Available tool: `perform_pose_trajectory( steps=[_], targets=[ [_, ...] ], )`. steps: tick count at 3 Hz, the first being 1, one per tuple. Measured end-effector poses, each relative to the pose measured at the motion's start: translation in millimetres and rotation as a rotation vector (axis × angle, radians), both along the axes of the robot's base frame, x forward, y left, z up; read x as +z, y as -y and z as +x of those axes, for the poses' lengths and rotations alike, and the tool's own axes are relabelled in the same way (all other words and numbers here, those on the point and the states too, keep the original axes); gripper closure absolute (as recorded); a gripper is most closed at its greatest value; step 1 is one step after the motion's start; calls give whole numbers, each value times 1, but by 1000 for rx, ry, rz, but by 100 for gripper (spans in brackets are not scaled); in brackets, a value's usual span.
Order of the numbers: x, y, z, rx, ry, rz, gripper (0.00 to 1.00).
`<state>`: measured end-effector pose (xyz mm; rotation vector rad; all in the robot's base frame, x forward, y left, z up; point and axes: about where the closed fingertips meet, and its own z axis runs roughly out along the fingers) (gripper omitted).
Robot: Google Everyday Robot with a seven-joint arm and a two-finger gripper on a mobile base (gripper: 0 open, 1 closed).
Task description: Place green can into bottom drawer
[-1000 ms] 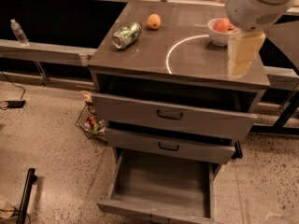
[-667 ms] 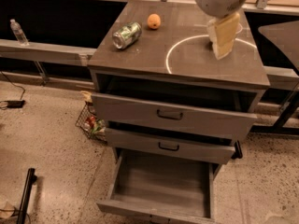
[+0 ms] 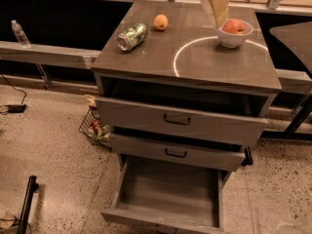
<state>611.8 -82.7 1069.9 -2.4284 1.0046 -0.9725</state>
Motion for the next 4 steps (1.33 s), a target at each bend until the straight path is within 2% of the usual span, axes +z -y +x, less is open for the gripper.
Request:
perform_pose_trajectory(
  steps=[1, 2, 3, 4],
  targets=[
    [-11, 20, 20, -17, 38, -20, 0],
    [-9, 48, 59, -7, 105, -48, 0],
    [-13, 65, 95, 16, 113, -38, 0],
    [-38, 63, 129, 51, 28, 6, 0]
  ],
)
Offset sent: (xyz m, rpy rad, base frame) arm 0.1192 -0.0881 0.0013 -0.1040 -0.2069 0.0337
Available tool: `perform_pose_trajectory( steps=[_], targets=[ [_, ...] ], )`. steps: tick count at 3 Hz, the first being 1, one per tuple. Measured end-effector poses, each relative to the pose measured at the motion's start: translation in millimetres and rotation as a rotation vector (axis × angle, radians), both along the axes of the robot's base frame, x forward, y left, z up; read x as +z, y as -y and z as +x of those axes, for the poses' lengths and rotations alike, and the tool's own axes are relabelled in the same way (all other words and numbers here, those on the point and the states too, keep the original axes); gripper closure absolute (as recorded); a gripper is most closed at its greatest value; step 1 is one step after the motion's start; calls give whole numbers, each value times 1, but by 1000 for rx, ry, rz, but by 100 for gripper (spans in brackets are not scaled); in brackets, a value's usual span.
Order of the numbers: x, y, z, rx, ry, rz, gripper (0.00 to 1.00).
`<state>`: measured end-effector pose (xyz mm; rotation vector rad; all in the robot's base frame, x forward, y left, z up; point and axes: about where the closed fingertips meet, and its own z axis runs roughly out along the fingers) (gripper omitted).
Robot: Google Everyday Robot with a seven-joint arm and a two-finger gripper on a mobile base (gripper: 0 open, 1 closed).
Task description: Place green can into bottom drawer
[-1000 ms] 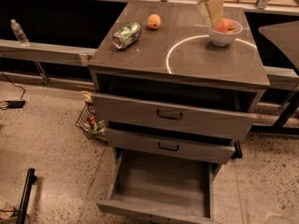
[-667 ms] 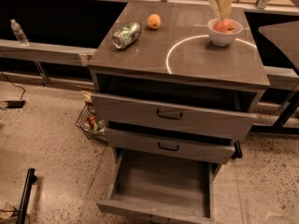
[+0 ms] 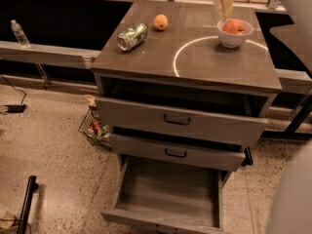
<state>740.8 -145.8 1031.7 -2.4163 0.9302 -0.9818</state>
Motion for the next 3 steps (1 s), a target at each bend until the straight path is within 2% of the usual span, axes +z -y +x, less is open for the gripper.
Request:
perform_pose_trajectory(
  steps=[1, 2, 3],
  targets=[
    [-43, -7, 30, -26, -138, 27, 0],
    [-77, -26, 52, -52, -218, 30, 0],
    [-109, -56, 71, -26, -272, 18, 0]
  ],
)
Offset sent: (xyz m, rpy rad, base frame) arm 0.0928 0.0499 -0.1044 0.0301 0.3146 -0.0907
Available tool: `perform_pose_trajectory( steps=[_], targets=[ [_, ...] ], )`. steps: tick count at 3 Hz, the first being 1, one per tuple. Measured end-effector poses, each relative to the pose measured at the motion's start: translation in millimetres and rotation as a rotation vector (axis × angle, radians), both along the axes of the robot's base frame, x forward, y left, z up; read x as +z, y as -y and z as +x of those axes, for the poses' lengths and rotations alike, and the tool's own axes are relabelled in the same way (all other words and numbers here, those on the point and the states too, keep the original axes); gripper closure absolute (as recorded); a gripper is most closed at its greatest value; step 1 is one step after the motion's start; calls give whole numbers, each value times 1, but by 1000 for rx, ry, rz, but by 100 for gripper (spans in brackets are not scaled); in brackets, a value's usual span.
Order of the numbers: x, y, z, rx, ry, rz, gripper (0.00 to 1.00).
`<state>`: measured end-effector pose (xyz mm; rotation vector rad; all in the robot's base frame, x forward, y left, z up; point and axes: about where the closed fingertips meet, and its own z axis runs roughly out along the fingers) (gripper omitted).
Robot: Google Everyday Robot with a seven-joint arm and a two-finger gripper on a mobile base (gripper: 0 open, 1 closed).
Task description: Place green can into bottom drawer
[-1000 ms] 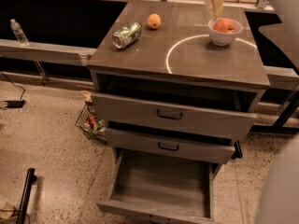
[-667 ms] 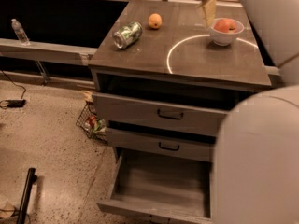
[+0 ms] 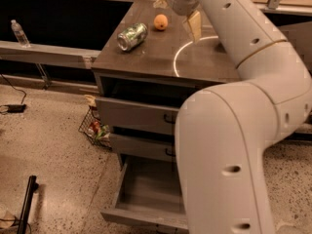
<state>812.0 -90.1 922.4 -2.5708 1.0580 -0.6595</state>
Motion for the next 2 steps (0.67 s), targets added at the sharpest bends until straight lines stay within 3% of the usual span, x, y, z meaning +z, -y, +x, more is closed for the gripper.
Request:
perform_pose_trajectory(
  steps=[1, 2],
  targets=[
    [-26, -35, 11, 85, -51, -32, 0],
    [-44, -69, 18, 203, -87, -131, 0]
  ],
)
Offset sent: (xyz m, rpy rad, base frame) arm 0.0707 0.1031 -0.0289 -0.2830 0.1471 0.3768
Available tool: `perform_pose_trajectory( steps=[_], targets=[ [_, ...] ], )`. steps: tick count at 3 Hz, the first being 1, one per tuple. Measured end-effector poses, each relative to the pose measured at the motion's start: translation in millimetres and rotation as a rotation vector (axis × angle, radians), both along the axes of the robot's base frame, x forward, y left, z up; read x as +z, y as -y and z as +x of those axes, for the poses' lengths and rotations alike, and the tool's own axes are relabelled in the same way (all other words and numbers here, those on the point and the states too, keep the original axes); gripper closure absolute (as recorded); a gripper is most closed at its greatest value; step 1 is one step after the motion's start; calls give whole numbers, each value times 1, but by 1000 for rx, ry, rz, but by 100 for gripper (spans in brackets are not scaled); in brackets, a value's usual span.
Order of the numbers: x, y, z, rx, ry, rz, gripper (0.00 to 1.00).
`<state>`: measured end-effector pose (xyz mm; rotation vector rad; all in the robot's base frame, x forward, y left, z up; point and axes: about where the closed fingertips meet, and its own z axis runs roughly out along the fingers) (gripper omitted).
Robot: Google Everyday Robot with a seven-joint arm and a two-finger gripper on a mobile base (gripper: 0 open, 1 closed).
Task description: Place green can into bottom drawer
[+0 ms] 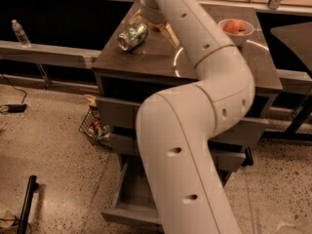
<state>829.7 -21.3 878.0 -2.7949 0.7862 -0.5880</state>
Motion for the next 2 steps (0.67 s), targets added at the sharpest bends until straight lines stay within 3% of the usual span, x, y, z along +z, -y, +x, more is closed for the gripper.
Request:
perform_pose_trajectory(
  steps=[1, 2],
  targets=[
    [-8, -26, 7, 103, -1, -104, 0],
    [-8, -45, 19, 166, 36, -204, 0]
  ],
)
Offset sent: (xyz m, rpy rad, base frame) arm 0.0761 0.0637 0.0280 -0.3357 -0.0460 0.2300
